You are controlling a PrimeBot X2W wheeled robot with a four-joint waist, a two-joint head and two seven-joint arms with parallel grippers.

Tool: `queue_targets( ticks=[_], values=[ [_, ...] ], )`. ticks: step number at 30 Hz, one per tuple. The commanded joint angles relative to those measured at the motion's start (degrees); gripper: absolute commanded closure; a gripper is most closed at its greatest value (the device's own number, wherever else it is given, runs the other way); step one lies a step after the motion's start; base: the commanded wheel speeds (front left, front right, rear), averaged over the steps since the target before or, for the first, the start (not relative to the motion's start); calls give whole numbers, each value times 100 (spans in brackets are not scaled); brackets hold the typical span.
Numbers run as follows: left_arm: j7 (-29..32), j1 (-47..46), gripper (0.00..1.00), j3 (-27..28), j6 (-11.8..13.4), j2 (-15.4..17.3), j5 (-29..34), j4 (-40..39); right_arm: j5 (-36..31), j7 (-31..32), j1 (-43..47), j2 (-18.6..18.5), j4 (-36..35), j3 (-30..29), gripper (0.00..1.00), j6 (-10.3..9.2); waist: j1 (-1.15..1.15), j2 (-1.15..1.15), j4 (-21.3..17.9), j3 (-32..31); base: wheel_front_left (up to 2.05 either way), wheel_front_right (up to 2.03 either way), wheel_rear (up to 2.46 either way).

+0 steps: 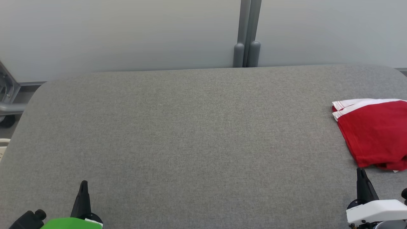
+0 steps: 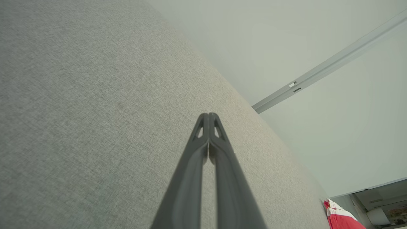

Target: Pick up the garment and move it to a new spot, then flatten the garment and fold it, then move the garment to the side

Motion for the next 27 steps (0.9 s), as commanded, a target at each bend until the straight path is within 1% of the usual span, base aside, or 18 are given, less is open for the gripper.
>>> queue_targets(
  ticks=[1, 27],
  values=[
    [32, -158, 100, 42, -4, 13, -130, -85, 195, 31, -136, -51, -59, 10, 100, -2, 0, 0, -3, 1, 0, 0, 0],
    [467, -420, 100, 162, -8, -120, -1595, -195, 2343, 502, -417, -74, 2, 199, 100, -3, 0, 0, -96, 39, 0, 0, 0]
  ],
)
